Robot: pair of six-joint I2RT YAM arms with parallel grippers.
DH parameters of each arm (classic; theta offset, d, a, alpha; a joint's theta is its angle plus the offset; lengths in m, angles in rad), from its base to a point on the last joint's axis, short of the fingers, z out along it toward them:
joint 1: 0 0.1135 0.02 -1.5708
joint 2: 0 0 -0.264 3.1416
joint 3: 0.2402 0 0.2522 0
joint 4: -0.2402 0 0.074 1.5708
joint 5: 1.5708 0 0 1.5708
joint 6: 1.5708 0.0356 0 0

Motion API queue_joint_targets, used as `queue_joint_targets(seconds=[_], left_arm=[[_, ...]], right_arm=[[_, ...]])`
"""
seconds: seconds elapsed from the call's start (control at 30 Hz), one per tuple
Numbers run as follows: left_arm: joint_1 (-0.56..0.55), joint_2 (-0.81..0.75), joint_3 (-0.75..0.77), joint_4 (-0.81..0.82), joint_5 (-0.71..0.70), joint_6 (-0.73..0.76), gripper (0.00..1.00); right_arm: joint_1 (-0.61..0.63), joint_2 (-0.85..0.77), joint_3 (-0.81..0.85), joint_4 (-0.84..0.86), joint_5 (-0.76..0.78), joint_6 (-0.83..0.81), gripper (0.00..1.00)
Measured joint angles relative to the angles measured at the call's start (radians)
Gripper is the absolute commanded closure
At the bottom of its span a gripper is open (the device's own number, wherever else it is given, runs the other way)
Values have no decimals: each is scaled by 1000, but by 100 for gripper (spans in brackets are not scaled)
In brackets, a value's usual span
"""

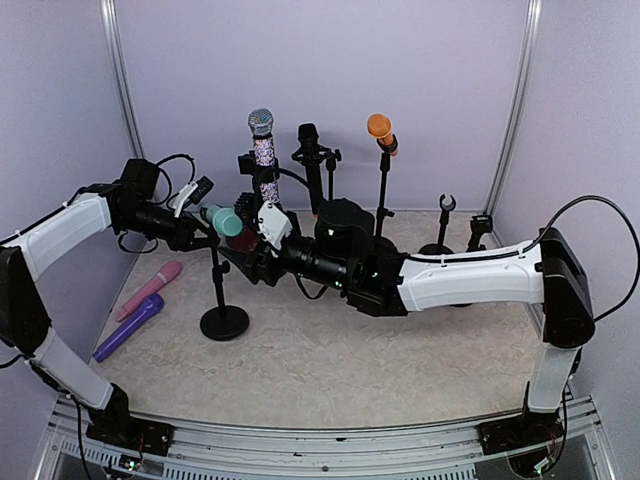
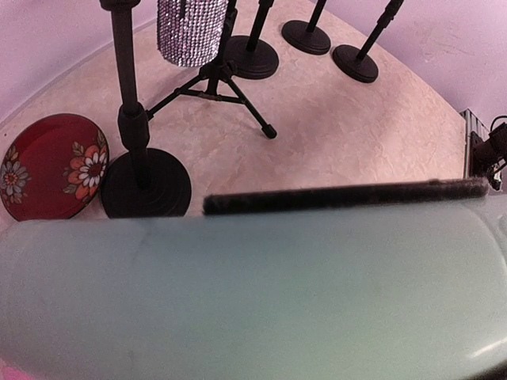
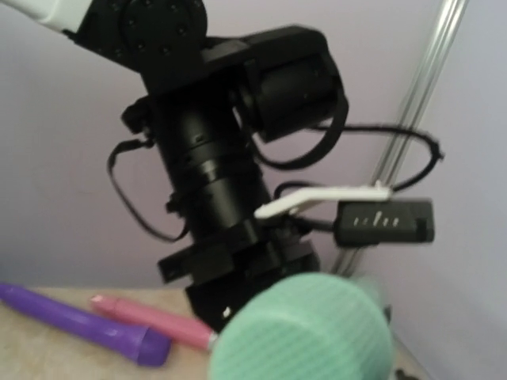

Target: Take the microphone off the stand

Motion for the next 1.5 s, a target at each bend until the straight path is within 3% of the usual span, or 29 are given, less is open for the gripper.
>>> queue_joint_targets(seconds=[0.13, 0.57, 0.73, 0.93, 1.3, 1.5], left_arm=[[-1, 13, 0, -6, -23, 7, 100], [-7, -11, -58, 27, -140, 8, 100], [-18, -60, -109, 56, -148, 5, 100], [-21, -103, -143, 80, -144, 8, 100], [-36, -155, -189, 125, -159, -1, 100], [-44, -172, -204, 146, -202, -1, 100]], right_arm=[[-18, -40, -30, -66, -35, 46, 16], [-44, -121, -2, -285, -72, 248, 10], [-44, -116, 62, -338, -85, 309, 1], [-44, -6, 268, -415, -125, 367, 0], [-38, 198, 475, -628, -131, 483, 14], [-37, 212, 494, -679, -116, 511, 36]])
